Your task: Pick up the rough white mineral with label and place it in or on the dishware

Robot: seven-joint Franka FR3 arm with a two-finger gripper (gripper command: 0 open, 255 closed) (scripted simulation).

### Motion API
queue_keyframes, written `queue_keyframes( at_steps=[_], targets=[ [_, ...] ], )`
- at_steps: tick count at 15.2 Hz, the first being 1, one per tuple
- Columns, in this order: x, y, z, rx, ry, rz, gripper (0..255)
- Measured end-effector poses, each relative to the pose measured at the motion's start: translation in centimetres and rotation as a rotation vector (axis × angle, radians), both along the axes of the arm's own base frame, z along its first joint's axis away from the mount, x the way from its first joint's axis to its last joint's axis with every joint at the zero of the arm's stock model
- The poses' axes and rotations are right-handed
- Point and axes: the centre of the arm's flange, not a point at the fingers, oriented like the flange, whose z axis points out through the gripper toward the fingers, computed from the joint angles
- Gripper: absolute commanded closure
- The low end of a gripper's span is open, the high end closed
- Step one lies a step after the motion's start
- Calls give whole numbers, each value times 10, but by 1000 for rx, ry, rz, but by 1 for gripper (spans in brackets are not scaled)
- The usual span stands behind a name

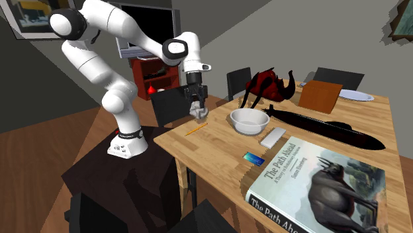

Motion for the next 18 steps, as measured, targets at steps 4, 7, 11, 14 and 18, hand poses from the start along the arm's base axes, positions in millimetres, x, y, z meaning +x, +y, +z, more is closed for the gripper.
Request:
queue_keyframes(
  at_steps=[4, 7, 11, 14, 18],
  targets=[
    [1, 0, 22, 0, 0, 0, 255],
    [15, 6, 31, 0, 0, 0, 255],
    [61, 28, 35, 0, 0, 0, 255],
    [96, 41, 37, 0, 0, 0, 255],
    [145, 64, 43, 0, -1, 0, 255]
  ],
)
